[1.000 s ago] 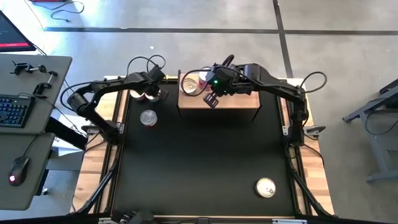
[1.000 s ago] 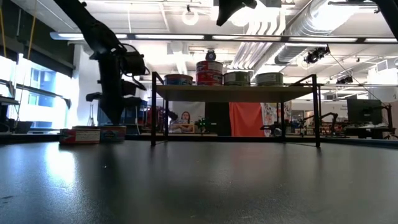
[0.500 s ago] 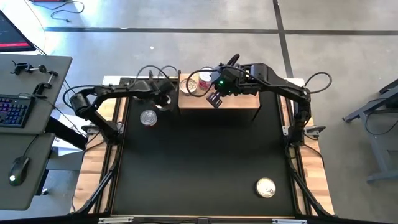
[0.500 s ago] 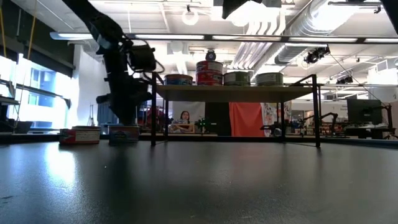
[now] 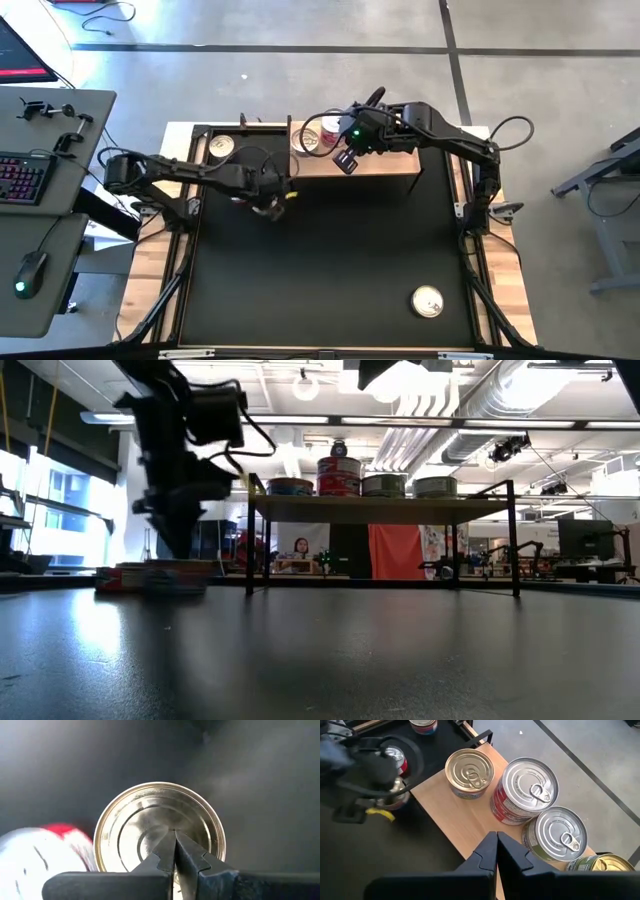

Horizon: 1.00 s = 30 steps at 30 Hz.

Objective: Stack canned seafood by type on shelf
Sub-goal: Stack the blue-pink tuna can on top of the blue pink tuna can on the shelf

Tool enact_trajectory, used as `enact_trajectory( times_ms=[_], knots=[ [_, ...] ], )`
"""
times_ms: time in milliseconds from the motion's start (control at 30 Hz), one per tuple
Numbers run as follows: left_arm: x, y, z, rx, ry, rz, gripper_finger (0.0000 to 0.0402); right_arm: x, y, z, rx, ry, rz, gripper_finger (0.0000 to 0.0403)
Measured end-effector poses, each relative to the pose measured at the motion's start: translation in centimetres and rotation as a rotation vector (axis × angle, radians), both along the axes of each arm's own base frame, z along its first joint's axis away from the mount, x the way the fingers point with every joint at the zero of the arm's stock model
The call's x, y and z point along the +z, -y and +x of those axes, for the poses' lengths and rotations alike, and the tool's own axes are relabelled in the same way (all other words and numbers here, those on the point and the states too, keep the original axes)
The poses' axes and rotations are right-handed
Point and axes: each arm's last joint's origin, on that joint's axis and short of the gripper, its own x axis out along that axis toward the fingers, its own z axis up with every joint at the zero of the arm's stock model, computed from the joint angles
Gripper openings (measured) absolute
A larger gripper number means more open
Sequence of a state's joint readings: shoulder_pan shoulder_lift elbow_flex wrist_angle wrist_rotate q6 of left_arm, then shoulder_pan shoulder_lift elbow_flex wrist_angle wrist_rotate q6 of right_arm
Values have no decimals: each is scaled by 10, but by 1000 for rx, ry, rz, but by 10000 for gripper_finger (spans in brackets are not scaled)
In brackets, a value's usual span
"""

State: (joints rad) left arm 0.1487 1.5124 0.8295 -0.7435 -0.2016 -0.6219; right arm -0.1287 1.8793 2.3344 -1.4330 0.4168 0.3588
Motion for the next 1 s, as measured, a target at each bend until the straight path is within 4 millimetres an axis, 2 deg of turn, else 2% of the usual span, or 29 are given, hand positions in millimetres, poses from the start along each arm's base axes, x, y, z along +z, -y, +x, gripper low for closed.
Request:
enact_trajectory(
  times_ms=[167, 267, 400, 567, 700, 833, 1000],
  knots=[
    [8, 27, -11, 1, -48, 5, 0, 0, 0, 0, 1, 0, 0, 0],
    [9, 46, -11, -4, -24, 3, 0, 0, 0, 0, 11, -7, -6, 0],
    [6, 68, 0, 19, 89, -15, 0, -1, -1, -2, 30, -38, 6, 0],
    [-3, 88, 24, 41, 276, -86, 0, -6, -8, -10, 113, -112, 143, 0],
    [-7, 98, 40, 55, 397, -168, 0, -11, -27, -8, 226, -153, 195, 0],
    [-10, 106, 46, 97, 458, -232, 0, -21, -52, -6, 285, -195, 204, 0],
    [-10, 127, 52, 66, 488, -291, 0, -53, -82, -4, 308, -270, 240, 0]
  ],
)
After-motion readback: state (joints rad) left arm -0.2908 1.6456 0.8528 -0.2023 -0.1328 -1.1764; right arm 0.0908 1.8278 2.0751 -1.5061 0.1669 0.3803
